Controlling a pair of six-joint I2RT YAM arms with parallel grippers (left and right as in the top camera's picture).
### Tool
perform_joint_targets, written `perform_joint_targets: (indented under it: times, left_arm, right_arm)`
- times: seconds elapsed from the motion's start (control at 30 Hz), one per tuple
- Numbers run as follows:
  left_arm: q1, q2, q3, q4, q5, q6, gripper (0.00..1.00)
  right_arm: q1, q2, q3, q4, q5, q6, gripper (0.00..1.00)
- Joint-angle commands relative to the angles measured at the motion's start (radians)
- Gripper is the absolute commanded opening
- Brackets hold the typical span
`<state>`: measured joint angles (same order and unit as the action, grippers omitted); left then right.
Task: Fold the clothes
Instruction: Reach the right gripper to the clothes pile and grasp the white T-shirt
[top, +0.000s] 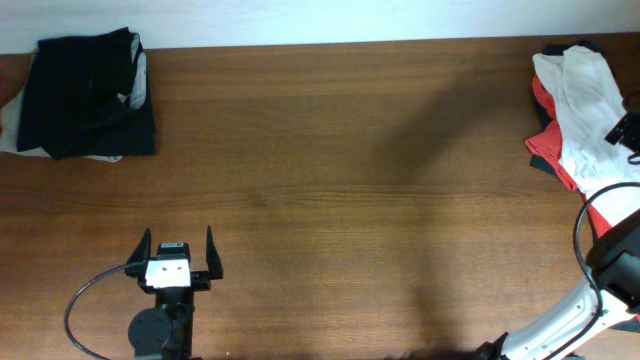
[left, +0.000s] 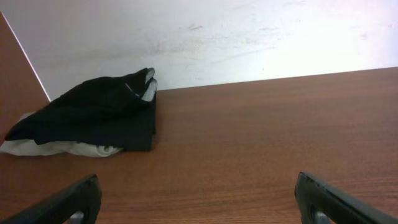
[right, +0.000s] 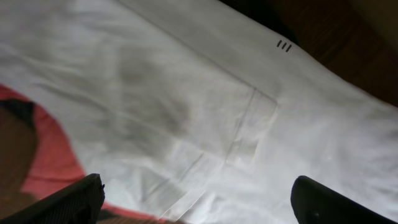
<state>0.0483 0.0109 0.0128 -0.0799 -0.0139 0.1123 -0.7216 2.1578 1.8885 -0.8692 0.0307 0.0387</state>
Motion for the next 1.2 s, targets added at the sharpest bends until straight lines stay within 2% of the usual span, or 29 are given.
perform_joint_targets:
  times: [0.0,0.17,0.27,0.53,0.67,0.93,1.0,1.07,1.17]
  left_arm:
    - [0.007,-0.005,-0.004,-0.003,0.008,0.013,0.99]
    - [0.007,-0.005,-0.004,-0.003,0.008,0.013,0.99]
    - [0.007,-0.005,-0.004,-0.003,0.008,0.013,0.99]
    - [0.007,-0.005,-0.004,-0.003,0.008,0.013,0.99]
    - [0.007,-0.005,-0.004,-0.003,0.008,0.013,0.99]
    - [0.007,-0.005,-0.004,-0.003,0.008,0.013,0.99]
    - [0.007,-0.005,-0.004,-0.003,0.008,0.013,0.99]
    - [0.007,-0.005,-0.004,-0.003,0.008,0.013,0.99]
    - [0.007,-0.005,-0.004,-0.003,0.008,0.013,0.99]
  right_arm:
    - [-0.024,0.042,0.015,0.01,0.07,-0.026,0.97]
    - [-0.066,0.087,0.013,0.01,0.08,-0.024,0.96]
    - [-0.081,0.11,0.013,0.009,0.028,-0.024,0.9]
    - [-0.085,0.143,0.013,0.048,-0.109,-0.024,0.85]
    - [-0.085,0.143,0.013,0.066,-0.124,-0.024,0.71]
    - [-0.086,0.175,0.012,0.066,-0.124,-0.024,0.7]
    - [-0.086,0.175,0.012,0.071,-0.124,-0.024,0.65]
    - [-0.086,0.175,0.012,0.074,-0.124,-0.024,0.56]
    - [-0.086,0.171,0.016,0.074,-0.124,-0.024,0.49]
